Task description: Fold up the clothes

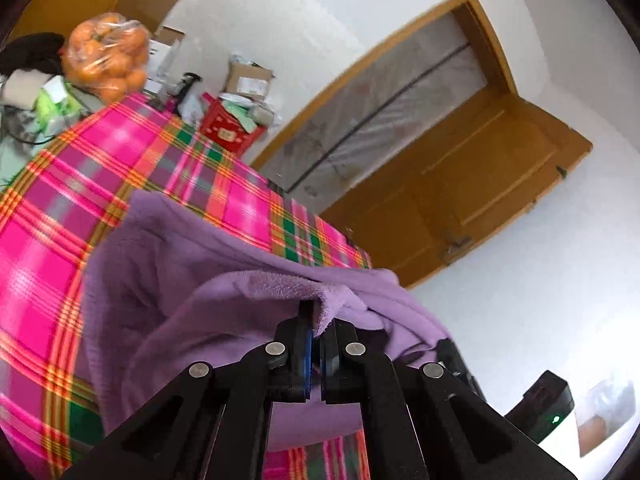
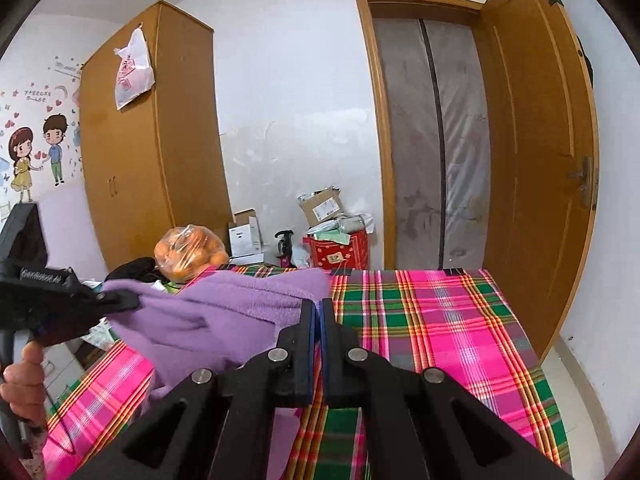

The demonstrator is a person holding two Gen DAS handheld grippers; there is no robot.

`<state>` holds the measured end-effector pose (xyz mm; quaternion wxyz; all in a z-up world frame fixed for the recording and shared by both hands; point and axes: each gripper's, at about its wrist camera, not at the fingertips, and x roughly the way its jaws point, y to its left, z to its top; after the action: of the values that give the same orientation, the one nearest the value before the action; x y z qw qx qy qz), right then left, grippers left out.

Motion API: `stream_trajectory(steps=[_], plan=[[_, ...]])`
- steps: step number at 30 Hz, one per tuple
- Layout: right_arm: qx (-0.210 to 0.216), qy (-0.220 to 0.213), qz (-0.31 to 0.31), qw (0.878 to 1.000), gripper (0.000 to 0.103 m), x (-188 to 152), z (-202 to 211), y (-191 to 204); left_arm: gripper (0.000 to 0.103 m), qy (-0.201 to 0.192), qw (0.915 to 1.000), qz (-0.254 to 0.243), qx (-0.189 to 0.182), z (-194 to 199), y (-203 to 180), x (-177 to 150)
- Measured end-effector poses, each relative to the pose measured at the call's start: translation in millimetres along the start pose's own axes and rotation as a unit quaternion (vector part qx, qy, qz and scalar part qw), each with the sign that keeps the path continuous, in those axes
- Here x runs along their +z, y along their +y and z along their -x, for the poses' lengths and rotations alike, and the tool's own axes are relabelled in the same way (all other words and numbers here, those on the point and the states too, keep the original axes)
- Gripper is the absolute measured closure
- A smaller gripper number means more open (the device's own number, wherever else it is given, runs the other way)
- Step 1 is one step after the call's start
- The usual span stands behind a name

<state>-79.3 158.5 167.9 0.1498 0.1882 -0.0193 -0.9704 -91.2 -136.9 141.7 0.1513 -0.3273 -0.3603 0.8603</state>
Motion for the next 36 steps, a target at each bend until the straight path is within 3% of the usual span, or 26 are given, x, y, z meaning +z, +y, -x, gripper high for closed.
stream_trajectory(steps=[13, 21, 30, 36], plan=[[-0.052, 0.010, -0.008, 0.999, 0.101, 15, -51, -11, 0.101, -0.032, 0.9989, 0.019, 0.029, 12, 38, 21], [-0.089, 0.062, -0.027, 0.994, 0.101, -7, -89, -39, 0.101, -0.029, 0.9962, 0.055, 0.062, 11, 76, 24], [-0.065, 0.095, -0.064, 0.991, 0.101, -27, -100, -62, 0.101, -0.059, 0.9893, 0.081, 0.106, 28, 104, 34], [-0.044, 0.115, -0.091, 0.988, 0.099, -39, -104, -76, 0.101, -0.056, 0.9875, 0.083, 0.122, 25, 115, 30]])
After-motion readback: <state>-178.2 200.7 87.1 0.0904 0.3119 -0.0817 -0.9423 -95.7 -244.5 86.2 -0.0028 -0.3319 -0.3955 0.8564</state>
